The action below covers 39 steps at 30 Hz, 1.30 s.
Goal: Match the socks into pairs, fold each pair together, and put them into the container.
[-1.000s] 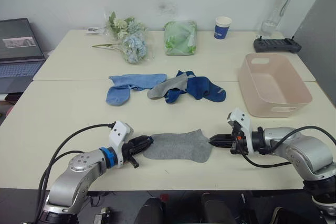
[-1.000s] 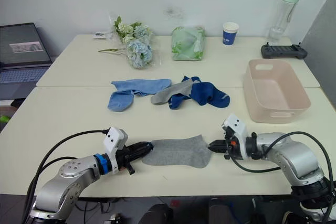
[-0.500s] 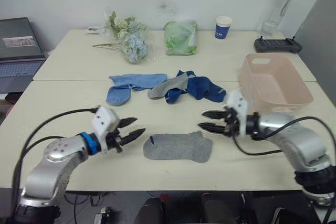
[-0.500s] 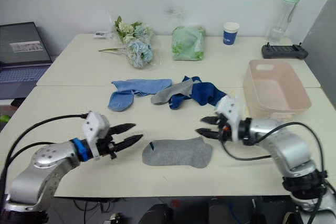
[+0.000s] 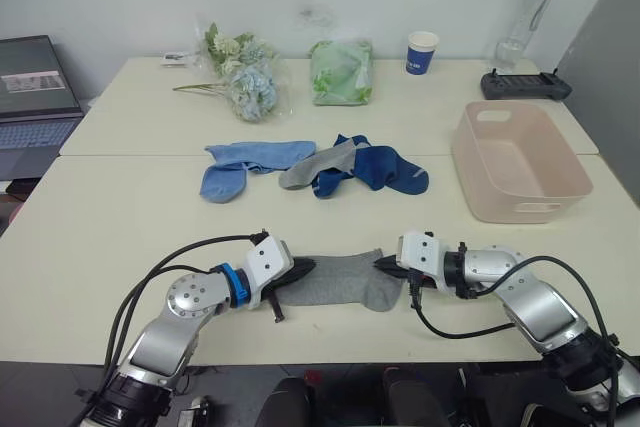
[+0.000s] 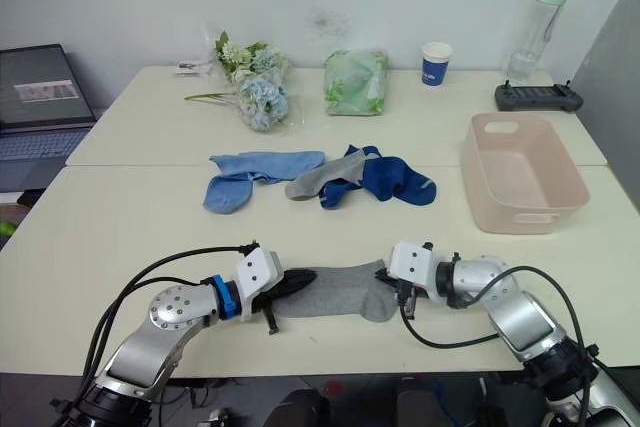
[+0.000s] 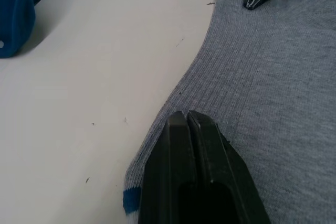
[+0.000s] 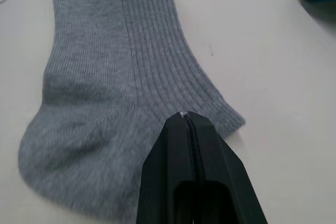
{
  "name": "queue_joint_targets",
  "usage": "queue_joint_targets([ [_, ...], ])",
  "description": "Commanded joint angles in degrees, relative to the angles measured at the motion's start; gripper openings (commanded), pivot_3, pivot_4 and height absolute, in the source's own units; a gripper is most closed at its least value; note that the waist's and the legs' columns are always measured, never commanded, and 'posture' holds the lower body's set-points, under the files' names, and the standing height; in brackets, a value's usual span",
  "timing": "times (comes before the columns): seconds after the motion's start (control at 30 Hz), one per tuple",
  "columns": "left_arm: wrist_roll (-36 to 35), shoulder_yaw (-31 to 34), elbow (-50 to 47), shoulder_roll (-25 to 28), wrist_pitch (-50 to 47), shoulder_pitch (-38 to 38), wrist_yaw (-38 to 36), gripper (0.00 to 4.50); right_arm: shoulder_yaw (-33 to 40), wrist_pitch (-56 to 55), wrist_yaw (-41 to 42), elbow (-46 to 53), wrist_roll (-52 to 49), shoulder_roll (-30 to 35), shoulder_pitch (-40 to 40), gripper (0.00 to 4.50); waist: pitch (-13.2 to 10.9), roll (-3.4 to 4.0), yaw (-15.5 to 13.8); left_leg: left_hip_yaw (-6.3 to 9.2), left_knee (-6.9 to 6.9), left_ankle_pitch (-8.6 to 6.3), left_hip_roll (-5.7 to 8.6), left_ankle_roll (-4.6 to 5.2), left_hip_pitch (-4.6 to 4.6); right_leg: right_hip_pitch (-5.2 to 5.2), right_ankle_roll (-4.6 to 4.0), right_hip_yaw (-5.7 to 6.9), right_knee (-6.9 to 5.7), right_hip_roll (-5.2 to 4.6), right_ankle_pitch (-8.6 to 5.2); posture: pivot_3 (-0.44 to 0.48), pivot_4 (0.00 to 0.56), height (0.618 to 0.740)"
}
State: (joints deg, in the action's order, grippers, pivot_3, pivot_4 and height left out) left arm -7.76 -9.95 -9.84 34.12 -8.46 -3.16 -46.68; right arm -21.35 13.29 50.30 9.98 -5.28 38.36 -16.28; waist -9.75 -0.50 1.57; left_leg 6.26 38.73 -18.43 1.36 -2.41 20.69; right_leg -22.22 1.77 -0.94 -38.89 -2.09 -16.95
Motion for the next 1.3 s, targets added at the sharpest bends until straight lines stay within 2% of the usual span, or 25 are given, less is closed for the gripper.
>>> queue_joint_targets([
  [0.03,-0.1,2.2,-1.6,0.9,-0.8,1.5,0.8,0.04,4.5,-1.4,1.0,-0.1,-1.3,1.4,1.2,0.00,0.0,0.00,0.0,0.00,0.00,0.00,0.00,0.00,-0.01,0.00,0.00,0.00,-0.02,0.00,0.00,0.000,0.150,0.740],
  [0.2,-4.7,4.8,-5.2,0.7,-0.6,1.3,-1.5,0.04,9.3,-1.8,4.1,3.0,-7.3,0.9,2.8,0.00,0.0,-0.01,0.0,0.03,0.01,0.00,0.00,0.01,0.02,0.01,0.00,0.02,-0.04,0.00,0.00,0.000,0.150,0.740],
  [0.37,-8.2,6.6,-9.0,2.8,-2.6,2.1,-4.5,0.04,9.2,3.1,5.6,8.3,-12.1,-1.4,1.7,0.00,0.0,0.00,0.1,0.04,0.01,0.01,-0.04,0.00,0.03,-0.01,0.00,0.04,-0.01,0.01,0.00,0.000,0.150,0.740],
  [0.5,-7.8,5.4,-11.0,5.6,-5.3,4.7,-5.9,0.04,3.9,4.6,6.5,8.8,-8.5,-1.9,1.2,0.00,0.0,0.00,0.1,0.03,0.01,0.00,-0.02,0.01,0.03,0.00,0.00,0.01,0.00,0.01,0.00,0.000,0.150,0.740],
  [0.67,-2.9,3.3,-7.0,6.4,-2.7,6.0,-4.7,0.04,0.2,2.4,8.2,5.4,-2.0,2.7,3.1,0.00,0.0,-0.01,-0.6,0.05,0.01,0.00,0.04,0.01,0.06,0.00,0.00,0.04,0.06,0.00,0.00,0.000,0.150,0.740],
  [0.9,-1.7,4.6,-4.9,8.2,0.6,9.4,-5.4,0.04,6.2,1.5,9.1,3.6,-3.9,6.8,4.6,0.00,0.0,0.00,-0.6,0.03,0.03,0.00,0.00,0.02,-0.02,0.06,-0.01,0.02,0.00,0.01,0.00,0.000,0.150,0.740],
  [1.07,-9.4,11.7,-8.6,3.8,-3.6,9.7,-0.5,0.04,14.0,5.9,9.6,5.7,-12.3,5.8,5.9,0.00,0.0,0.00,-0.6,0.04,0.02,0.00,-0.01,0.03,-0.01,0.05,-0.01,0.03,0.00,0.00,0.00,0.000,0.150,0.740],
  [1.13,-13.3,15.6,-9.9,1.4,-5.3,9.1,1.9,0.00,17.4,8.3,6.7,6.0,-15.6,3.2,4.8,0.37,0.0,-0.02,-0.6,0.05,0.03,0.00,-0.02,0.03,0.02,0.03,-0.01,0.04,-0.02,0.01,0.00,0.000,0.150,0.740],
  [1.17,-14.8,17.6,-10.1,0.2,-6.2,8.6,3.7,0.42,19.0,8.8,4.7,5.5,-16.3,1.7,3.9,0.66,0.0,-0.02,-0.5,0.07,0.03,0.00,-0.02,0.03,0.01,0.04,-0.01,0.05,-0.03,0.01,0.00,0.000,0.150,0.740],
  [1.3,-15.6,23.9,-7.5,-3.2,-6.6,7.5,10.0,1.58,21.2,8.8,-1.8,3.1,-14.1,-2.4,1.7,2.00,0.0,-0.01,-0.6,0.06,0.05,0.01,-0.02,0.01,0.01,0.04,-0.01,0.05,-0.06,0.01,0.02,0.000,0.150,0.740],
])
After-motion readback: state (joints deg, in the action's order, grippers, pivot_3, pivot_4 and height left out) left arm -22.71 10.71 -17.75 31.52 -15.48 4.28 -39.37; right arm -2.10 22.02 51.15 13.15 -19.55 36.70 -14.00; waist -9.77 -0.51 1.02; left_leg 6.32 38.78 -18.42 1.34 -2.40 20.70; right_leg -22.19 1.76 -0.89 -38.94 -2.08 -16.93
